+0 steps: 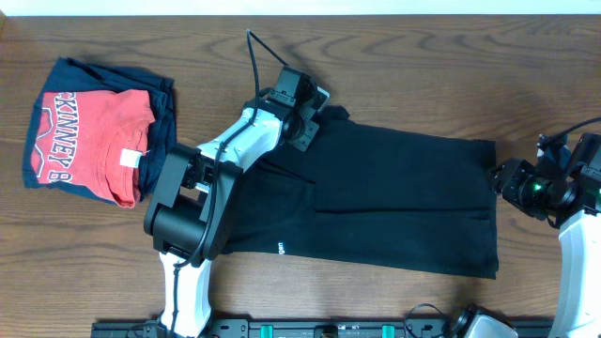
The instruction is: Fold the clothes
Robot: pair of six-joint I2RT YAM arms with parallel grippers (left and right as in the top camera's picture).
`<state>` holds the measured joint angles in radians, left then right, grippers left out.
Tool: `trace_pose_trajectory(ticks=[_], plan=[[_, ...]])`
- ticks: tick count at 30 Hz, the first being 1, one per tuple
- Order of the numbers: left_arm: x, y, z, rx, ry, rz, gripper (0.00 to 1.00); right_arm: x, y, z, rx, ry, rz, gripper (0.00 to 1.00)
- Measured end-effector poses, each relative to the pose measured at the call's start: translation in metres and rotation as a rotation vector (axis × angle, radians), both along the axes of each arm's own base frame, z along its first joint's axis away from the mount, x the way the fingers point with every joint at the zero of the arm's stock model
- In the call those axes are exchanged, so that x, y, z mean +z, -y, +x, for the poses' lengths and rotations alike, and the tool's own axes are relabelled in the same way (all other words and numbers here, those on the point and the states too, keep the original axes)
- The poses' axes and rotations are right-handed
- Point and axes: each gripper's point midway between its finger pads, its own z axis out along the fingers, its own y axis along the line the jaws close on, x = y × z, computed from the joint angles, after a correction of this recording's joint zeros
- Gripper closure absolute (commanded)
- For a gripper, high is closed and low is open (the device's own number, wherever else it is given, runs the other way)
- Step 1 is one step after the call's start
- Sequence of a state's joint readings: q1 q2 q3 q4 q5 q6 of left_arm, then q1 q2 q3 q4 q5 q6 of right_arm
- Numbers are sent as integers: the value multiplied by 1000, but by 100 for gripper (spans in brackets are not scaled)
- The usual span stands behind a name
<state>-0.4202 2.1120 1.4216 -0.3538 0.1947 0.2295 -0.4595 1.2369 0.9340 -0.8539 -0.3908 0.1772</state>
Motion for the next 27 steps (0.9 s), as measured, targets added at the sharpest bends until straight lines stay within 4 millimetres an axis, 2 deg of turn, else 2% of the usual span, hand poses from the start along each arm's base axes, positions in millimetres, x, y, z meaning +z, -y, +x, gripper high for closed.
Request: trace_pose_trajectory(ticks=[3, 7, 12, 16, 21, 27], plan=[[1, 0, 0, 1, 1, -1, 94, 1, 5, 3, -8, 10, -24, 55], [11, -3, 4, 11, 31, 9, 94, 6, 23, 15, -38, 58, -117, 54], [44, -14, 18, 56, 137, 51, 94, 22, 41, 37, -66, 162, -203, 51], [73, -20, 31, 92, 227, 67, 94, 27, 48, 51, -71, 215, -223, 40], [92, -25, 38, 137, 281, 69, 94, 6, 54, 66, -54, 196, -211, 37], [101, -34, 42, 190, 314, 93, 94, -34, 62, 86, -29, 154, -196, 37]])
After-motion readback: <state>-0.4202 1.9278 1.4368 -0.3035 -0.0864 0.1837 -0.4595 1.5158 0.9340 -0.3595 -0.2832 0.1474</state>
